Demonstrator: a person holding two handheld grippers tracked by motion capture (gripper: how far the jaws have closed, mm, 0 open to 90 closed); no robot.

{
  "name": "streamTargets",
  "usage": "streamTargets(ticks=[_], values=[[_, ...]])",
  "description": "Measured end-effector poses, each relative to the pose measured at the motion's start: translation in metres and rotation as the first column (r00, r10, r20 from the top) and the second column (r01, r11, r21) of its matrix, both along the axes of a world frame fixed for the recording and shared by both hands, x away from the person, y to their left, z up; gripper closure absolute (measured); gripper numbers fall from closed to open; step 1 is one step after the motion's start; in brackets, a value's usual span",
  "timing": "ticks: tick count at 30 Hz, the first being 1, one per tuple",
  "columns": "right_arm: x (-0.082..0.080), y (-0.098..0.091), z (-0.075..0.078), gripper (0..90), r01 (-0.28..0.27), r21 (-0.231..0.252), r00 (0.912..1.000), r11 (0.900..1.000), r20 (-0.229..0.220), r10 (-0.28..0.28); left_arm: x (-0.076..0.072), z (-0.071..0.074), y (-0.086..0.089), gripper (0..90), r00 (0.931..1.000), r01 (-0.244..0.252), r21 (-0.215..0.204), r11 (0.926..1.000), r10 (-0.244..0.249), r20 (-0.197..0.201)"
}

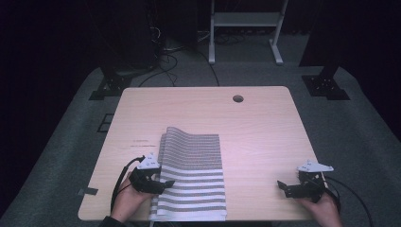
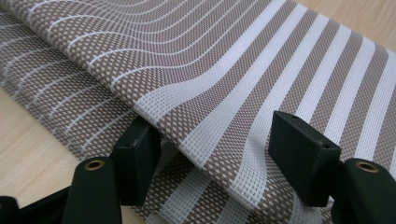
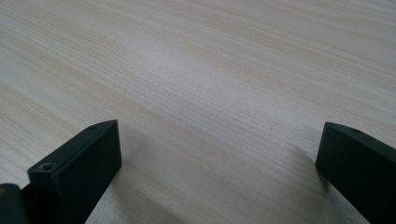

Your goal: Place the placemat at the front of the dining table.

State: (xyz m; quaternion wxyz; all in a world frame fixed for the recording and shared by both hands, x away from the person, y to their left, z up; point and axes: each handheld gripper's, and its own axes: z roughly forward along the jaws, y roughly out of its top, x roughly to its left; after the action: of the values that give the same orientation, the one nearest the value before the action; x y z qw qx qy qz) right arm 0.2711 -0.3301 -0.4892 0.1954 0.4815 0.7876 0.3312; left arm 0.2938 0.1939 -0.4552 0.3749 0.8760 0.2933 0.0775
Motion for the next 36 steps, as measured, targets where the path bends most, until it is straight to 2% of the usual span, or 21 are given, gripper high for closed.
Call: streamTargets(ticks=[4, 8, 11, 12, 13, 14, 16, 21, 24, 36], values=[[0.000, 0.000, 0.000, 0.0, 0.000, 0.000, 1.0000, 1.0000, 0.000, 0.000, 0.000, 0.001, -0.002, 44.1, 0.9997, 0.013, -0.007, 0.9999, -0.014, -0.022], [0.000, 0.000, 0.000, 0.0, 0.000, 0.000, 1.0000, 1.0000, 0.000, 0.000, 0.000, 0.001, -0.001, 46.8, 0.9992, 0.009, -0.021, 0.9997, -0.010, -0.039], [0.000, 0.000, 0.000, 0.0, 0.000, 0.000, 1.0000, 1.0000, 0.000, 0.000, 0.000, 0.001, -0.001, 56.3, 0.9986, 0.015, -0.026, 0.9995, -0.017, -0.050], [0.000, 0.000, 0.000, 0.0, 0.000, 0.000, 1.0000, 1.0000, 0.000, 0.000, 0.000, 0.001, -0.002, 56.3, 0.9979, 0.020, -0.029, 0.9994, -0.022, -0.061], [0.000, 0.000, 0.000, 0.0, 0.000, 0.000, 1.0000, 1.0000, 0.000, 0.000, 0.000, 0.002, -0.003, 62.3, 0.9968, 0.028, -0.017, 0.9995, -0.029, -0.074], [0.000, 0.000, 0.000, 0.0, 0.000, 0.000, 1.0000, 1.0000, 0.000, 0.000, 0.000, 0.002, -0.004, 65.0, 0.9972, 0.025, -0.011, 0.9996, -0.026, -0.070], [0.000, 0.000, 0.000, 0.0, 0.000, -0.001, 1.0000, 1.0000, 0.000, 0.000, 0.001, 0.003, -0.004, 72.2, 0.9955, 0.033, -0.012, 0.9994, -0.034, -0.089], [0.000, 0.000, 0.000, 0.0, 0.000, -0.001, 1.0000, 1.0000, 0.001, 0.000, 0.000, 0.005, -0.005, 86.0, 0.9937, 0.040, -0.015, 0.9991, -0.042, -0.104], [0.000, 0.000, 0.000, 0.0, 0.000, -0.001, 1.0000, 1.0000, 0.001, 0.000, -0.002, 0.009, -0.007, 87.2, 0.9955, 0.047, -0.014, 0.9988, -0.048, -0.082], [0.000, 0.000, 0.000, 0.0, 0.000, -0.001, 1.0000, 1.0000, 0.000, 0.000, 0.000, 0.023, -0.012, 88.0, 0.9968, 0.053, -0.034, 0.9980, -0.055, -0.057]])
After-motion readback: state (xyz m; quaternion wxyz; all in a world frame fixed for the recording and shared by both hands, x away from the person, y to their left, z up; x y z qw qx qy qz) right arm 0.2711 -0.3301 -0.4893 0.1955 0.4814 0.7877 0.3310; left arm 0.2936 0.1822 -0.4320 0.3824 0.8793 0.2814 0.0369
